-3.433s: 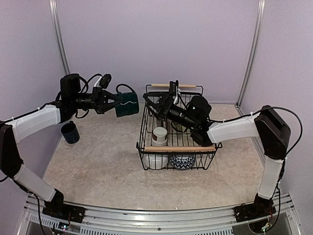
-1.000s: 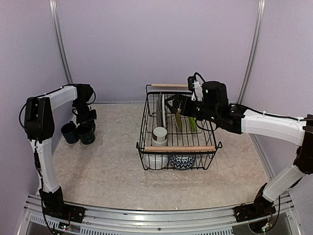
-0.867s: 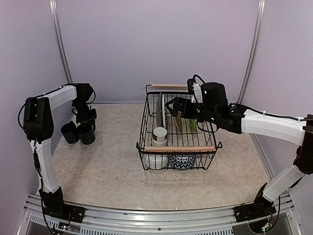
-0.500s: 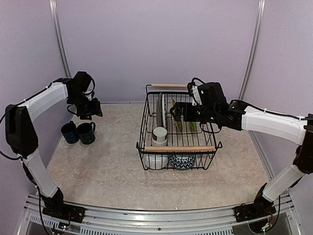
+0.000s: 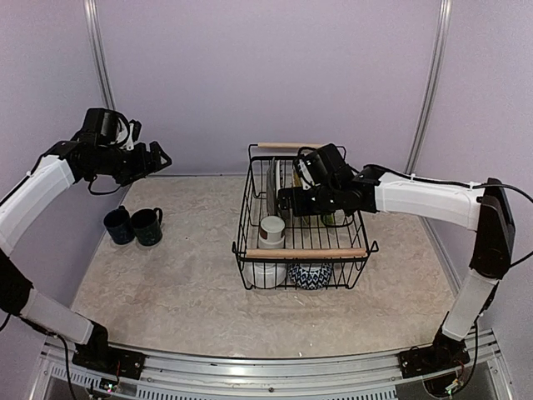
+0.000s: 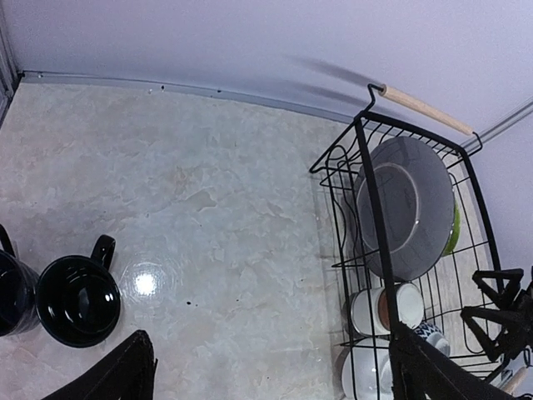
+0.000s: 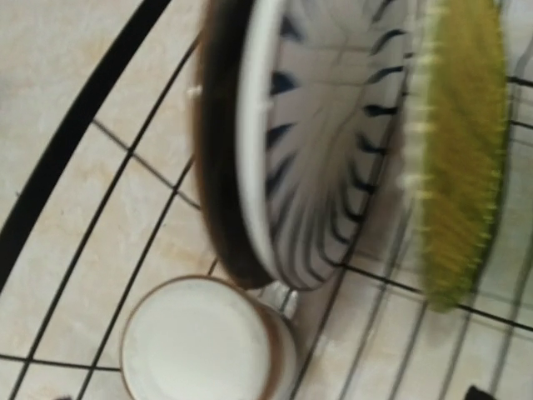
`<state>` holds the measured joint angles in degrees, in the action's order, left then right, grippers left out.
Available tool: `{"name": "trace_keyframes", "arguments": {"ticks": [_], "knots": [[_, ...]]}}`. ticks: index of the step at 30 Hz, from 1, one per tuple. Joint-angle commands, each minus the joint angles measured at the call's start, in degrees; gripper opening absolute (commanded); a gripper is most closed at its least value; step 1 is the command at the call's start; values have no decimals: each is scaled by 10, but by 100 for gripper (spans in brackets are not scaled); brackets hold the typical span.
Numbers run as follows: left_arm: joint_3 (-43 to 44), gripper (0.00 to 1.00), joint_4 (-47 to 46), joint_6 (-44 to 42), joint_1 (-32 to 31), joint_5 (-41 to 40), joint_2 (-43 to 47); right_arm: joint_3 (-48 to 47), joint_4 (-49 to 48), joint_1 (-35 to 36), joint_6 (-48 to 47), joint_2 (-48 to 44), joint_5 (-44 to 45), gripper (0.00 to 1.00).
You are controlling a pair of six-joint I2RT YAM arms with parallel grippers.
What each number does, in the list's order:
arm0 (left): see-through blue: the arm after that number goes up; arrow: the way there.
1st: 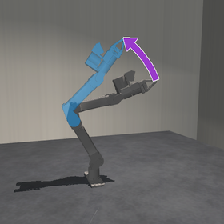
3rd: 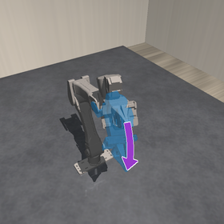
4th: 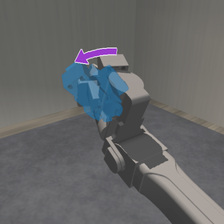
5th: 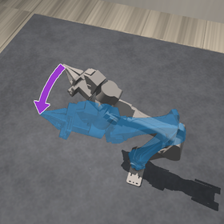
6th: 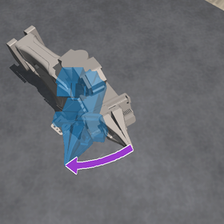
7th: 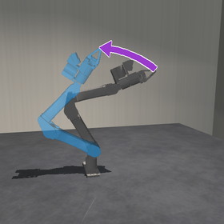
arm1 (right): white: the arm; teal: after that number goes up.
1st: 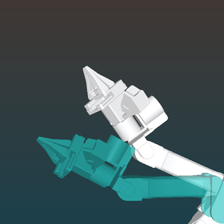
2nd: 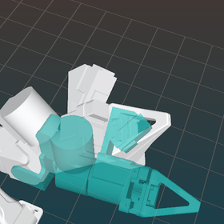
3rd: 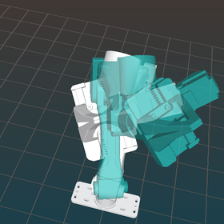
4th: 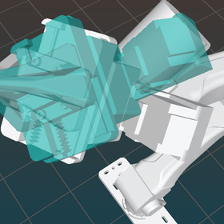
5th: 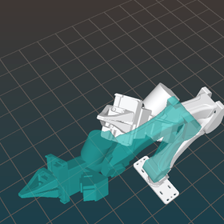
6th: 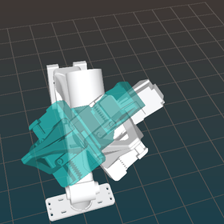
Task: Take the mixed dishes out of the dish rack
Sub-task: Grab the cup from the dish rack.
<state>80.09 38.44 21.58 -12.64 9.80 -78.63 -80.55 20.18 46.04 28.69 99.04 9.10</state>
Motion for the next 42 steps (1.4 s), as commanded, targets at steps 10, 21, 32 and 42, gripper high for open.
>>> {"name": "trace_keyframes", "arguments": {"ticks": [10, 21, 32, 42], "knots": [[-18, 95, -46, 7, 14, 35, 34, -162, 121, 36, 6, 165, 11, 100], [-16, 95, -42, 10, 17, 46, 19, -212, 149, 41, 4, 230, 41, 94], [-13, 95, -40, 13, 21, 56, 4, -202, 137, 41, 3, 227, 46, 71], [-15, 95, -42, 15, 21, 60, -3, -141, 110, 44, 10, 150, 77, 46]]}}
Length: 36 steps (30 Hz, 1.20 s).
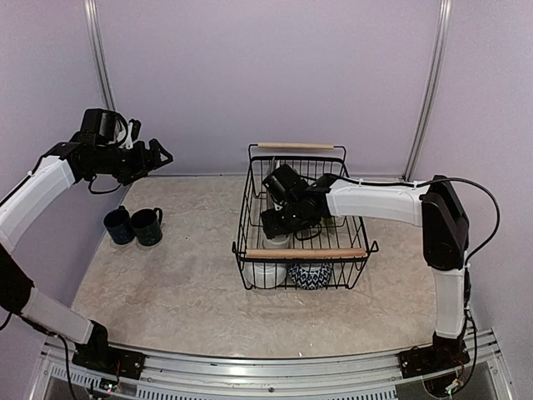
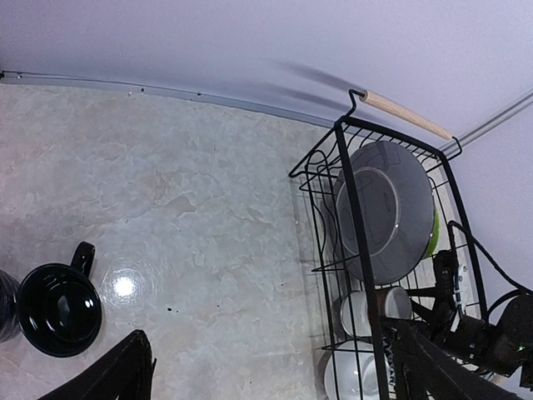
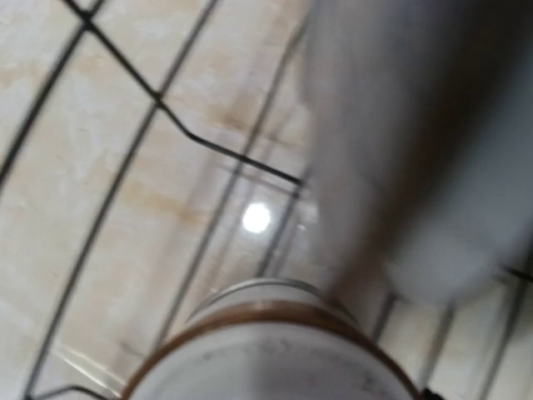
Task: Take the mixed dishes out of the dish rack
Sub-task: Grab the cup from the dish rack, then pass from the right arm to the left
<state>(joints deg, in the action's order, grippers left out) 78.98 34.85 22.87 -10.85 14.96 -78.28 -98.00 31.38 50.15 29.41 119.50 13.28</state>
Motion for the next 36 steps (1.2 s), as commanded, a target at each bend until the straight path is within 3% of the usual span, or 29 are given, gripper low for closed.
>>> {"name": "trace_keyframes", "arguments": {"ticks": [1, 15, 19, 27, 31, 36], "knots": [[-5, 95, -7, 2, 3, 8, -8, 44, -8, 3, 7, -68, 38, 44], [1, 94, -4, 6, -4, 36, -24, 216, -145, 1, 10, -268, 45, 34], [-8, 92, -34, 9, -9, 139, -24, 287, -254, -11, 26, -338, -4, 34], [-63, 92, -208, 75, -69, 430, -24, 378, -513, -25, 80, -400, -146, 34], [-101, 92, -324, 139, -91, 500, -27, 371, -598, -24, 98, -371, -210, 34], [-134, 88, -419, 189, -98, 529, -23, 345, -667, -20, 130, -316, -261, 33]]}}
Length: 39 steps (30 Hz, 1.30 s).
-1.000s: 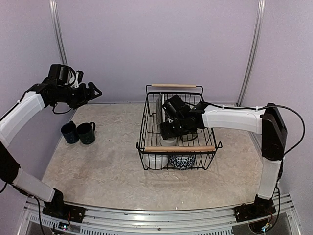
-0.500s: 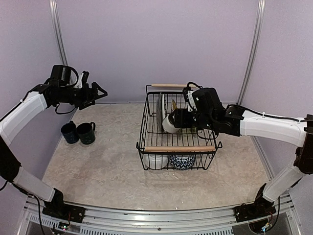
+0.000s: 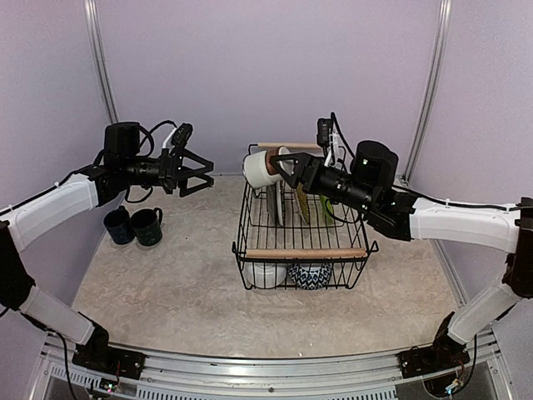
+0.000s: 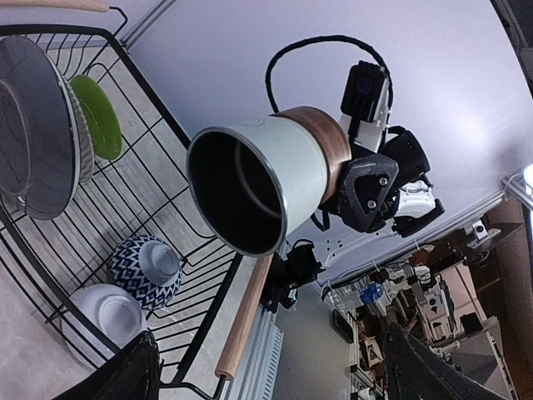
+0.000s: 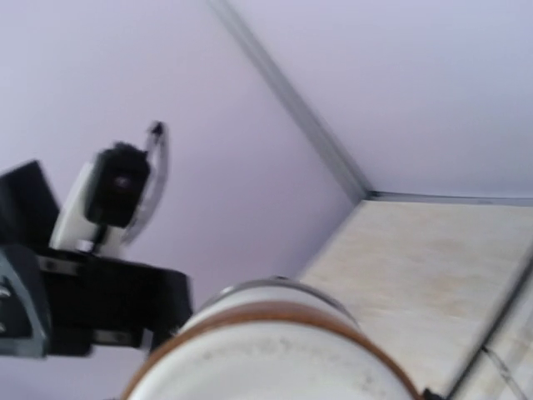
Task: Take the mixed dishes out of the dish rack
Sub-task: Pass from the right arm to the left
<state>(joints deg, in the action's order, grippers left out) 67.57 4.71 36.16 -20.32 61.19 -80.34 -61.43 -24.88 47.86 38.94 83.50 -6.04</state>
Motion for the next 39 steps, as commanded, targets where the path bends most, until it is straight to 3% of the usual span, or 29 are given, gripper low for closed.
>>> {"name": "trace_keyframes", "arguments": {"ticks": [1, 7, 15, 32, 35, 39], "knots": [[-20, 86, -124, 63, -4, 74, -7, -20, -126, 6, 40, 53, -73, 33], [-37, 78, -222, 145, -8, 109, -37, -38, -203, 12, 84, 108, -92, 32], [-37, 66, -237, 163, -7, 114, -56, -68, -263, 16, 135, 172, -130, 32], [-50, 27, -363, 259, 0, 151, -81, -84, -348, 23, 191, 244, -132, 32], [-52, 21, -378, 270, 5, 155, -82, -89, -343, 25, 191, 248, -132, 33], [-54, 10, -394, 278, 8, 162, -80, -86, -340, 25, 191, 250, -129, 42]]}}
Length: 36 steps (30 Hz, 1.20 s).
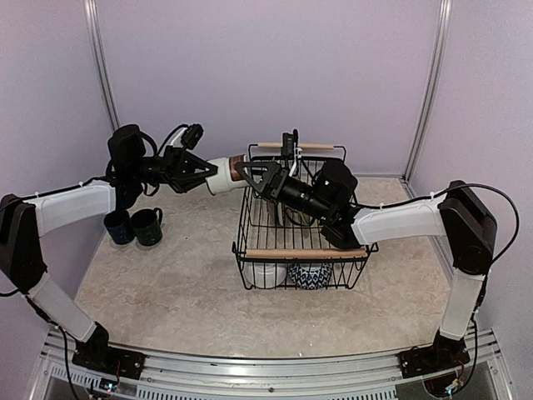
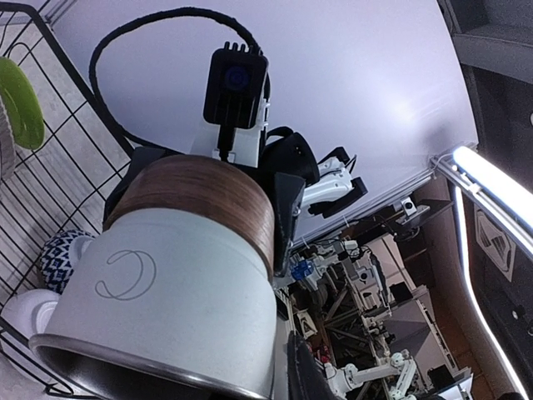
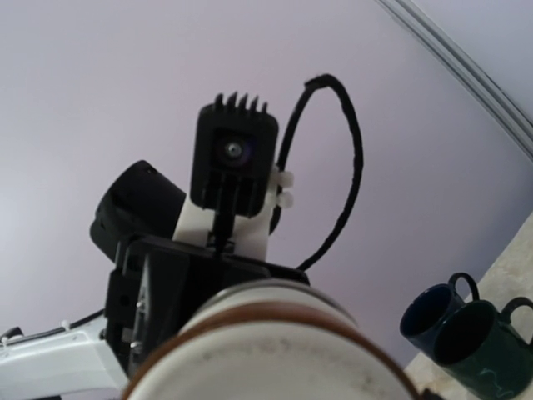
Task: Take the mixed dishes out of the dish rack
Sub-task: Pass from the right arm to the left, then place the cup at the center of the board.
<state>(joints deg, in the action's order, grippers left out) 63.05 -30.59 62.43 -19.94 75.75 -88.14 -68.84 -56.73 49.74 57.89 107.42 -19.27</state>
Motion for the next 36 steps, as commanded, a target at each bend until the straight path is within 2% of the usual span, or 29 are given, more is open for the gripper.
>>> {"name": "trace_keyframes", "arguments": {"ticks": [1, 5, 11, 13, 18, 19, 21, 24, 26, 28, 31, 36], "knots": [[-9, 8, -44, 18, 5, 17, -2, -11, -20, 6, 1, 11, 5, 46], [-12, 0, -60, 27, 8, 20, -2, -7, -9, 6, -9, 5, 9, 63], [-20, 0, -104, 59, 27, 21, 3, 22, 40, 3, -39, -28, 37, 96], [-20, 0, -114, 67, 34, 22, 1, 36, 53, 0, -44, -40, 41, 100], [-18, 0, -87, 55, 54, 6, 1, 64, 117, -11, -71, -81, 61, 100], [-14, 0, -57, 35, 60, -4, 2, 68, 134, -11, -79, -91, 70, 100], [2, 0, 84, -35, 73, -42, 9, 71, 173, -11, -99, -112, 86, 100], [62, 0, 365, -193, 82, -177, 22, 72, 228, -12, -131, -141, 114, 100], [106, 0, 504, -254, 82, -284, 16, 74, 258, -11, -149, -163, 134, 100], [137, 0, 583, -275, 85, -372, -2, 73, 285, -12, -165, -177, 152, 100], [182, 0, 680, -294, 85, -455, -39, 59, 334, -11, -188, -192, 173, 100], [300, 0, 851, -356, 53, -611, -138, 47, 388, -11, -211, -207, 205, 100]]}}
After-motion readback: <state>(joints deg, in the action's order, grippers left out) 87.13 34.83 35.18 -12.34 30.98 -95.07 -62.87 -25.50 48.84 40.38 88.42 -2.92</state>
